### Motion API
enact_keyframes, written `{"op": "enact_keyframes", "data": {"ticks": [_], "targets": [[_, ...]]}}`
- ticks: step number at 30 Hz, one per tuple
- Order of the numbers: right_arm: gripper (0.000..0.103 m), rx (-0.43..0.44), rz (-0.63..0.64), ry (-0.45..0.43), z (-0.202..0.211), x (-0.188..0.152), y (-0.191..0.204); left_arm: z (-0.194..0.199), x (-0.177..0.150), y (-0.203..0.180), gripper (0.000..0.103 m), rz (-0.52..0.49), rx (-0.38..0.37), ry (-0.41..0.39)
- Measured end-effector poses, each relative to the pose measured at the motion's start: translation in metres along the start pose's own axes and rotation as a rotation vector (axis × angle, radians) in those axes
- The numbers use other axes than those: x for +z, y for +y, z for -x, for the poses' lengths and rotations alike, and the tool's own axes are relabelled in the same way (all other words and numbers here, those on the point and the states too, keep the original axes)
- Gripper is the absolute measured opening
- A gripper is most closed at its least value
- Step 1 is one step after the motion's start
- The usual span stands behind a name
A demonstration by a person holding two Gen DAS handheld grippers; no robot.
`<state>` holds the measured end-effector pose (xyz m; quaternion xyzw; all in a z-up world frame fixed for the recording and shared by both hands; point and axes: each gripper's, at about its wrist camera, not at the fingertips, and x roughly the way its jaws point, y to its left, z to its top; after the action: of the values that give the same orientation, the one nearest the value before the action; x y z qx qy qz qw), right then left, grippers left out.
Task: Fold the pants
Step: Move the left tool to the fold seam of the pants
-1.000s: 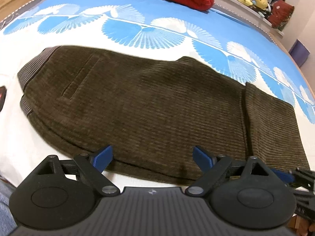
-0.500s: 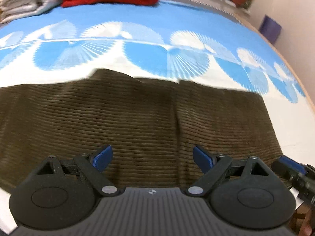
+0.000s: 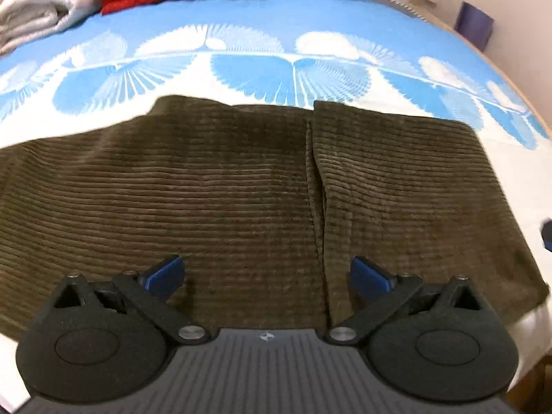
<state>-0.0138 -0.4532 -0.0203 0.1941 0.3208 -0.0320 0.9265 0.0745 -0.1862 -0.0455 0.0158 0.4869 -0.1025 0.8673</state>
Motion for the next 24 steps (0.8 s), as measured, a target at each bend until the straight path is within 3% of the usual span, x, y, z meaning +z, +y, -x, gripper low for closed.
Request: {"op": "enact_keyframes", "data": {"ticks": [4, 8, 13, 16, 22, 24], "targets": [[0.068, -0.005, -0.232, 0.027, 0.001, -0.002, -0.044, 0.025, -0.014, 0.018, 0.103, -0.003, -0.01, -0.014], [0.068, 0.012, -0.323, 0.077, -0.005, -0.014, -0.054, 0.039, -0.02, 0.035, 0.103, 0.016, 0.007, -0.034], [0.07, -0.017, -0.284, 0.039, -0.002, -0.013, -0.039, 0.033, -0.012, 0.045, 0.103, 0.11, -0.069, 0.013], [0.07, -0.027, -0.271, 0.032, -0.004, -0.012, -0.033, 0.02, -0.001, 0.031, 0.101, 0.102, -0.136, 0.051], [0.07, -0.029, -0.264, 0.058, -0.012, -0.01, -0.03, -0.018, 0.0, 0.013, 0.099, 0.154, -0.198, 0.19], [0.07, -0.031, -0.259, 0.058, -0.011, -0.011, -0.031, -0.02, -0.002, 0.008, 0.099, 0.154, -0.188, 0.183]]}}
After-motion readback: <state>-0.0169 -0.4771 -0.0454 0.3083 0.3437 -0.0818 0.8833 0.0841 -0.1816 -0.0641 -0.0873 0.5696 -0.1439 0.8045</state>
